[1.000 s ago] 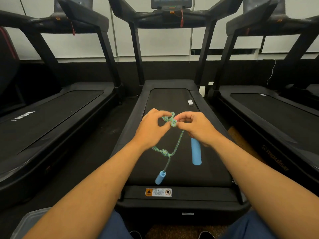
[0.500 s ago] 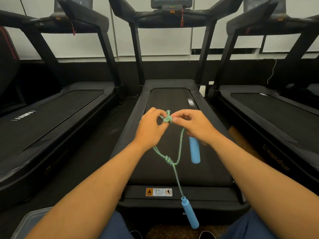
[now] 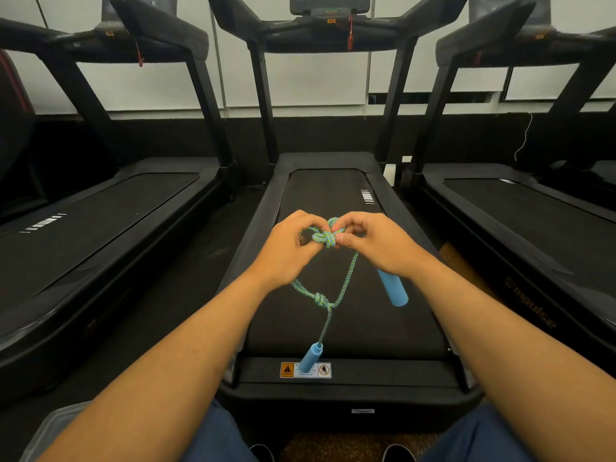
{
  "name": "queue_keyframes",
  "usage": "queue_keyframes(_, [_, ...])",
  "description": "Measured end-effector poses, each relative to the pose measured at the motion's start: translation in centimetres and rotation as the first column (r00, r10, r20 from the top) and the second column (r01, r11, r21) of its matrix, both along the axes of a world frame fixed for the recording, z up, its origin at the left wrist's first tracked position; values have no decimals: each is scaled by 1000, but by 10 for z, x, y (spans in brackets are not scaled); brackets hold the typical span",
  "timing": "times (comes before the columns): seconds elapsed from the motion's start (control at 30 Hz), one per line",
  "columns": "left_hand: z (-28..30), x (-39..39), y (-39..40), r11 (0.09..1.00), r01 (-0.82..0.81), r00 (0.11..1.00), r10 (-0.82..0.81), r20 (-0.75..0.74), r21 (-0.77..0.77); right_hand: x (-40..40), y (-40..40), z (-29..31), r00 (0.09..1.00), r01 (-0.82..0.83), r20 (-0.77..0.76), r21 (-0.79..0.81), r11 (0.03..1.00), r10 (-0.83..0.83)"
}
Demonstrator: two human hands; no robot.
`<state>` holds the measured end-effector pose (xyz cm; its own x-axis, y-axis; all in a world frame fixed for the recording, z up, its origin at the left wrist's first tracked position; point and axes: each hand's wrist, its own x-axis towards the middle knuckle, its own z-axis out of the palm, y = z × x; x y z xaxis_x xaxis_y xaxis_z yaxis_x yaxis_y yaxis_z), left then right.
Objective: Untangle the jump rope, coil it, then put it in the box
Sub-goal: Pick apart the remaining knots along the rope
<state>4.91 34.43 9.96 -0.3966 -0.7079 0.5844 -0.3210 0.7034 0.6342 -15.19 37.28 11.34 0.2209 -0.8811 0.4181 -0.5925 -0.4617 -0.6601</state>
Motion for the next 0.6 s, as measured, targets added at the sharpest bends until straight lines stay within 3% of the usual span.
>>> queue_keyframes(0.17, [-1,1,-5,998,-38,998,40,-41,41,3,1,1,990,42,-131,-29,999,-46])
queue_keyframes(0.33, [1,-3,-6,964,-267,943,259,-207,-11,4,-2,-4,982,184,-18,-54,981,-186])
queue_keyframes(0.47, [-2,-11,-2,948,-248,968,236,-83,-200,5,-1,-4,985,171,7,-84,982,-171])
queue_keyframes(0.6, [-5,-14,-4,931,-288,956,294,-8,-224,6,1,-5,990,136,-20,-112,984,-139])
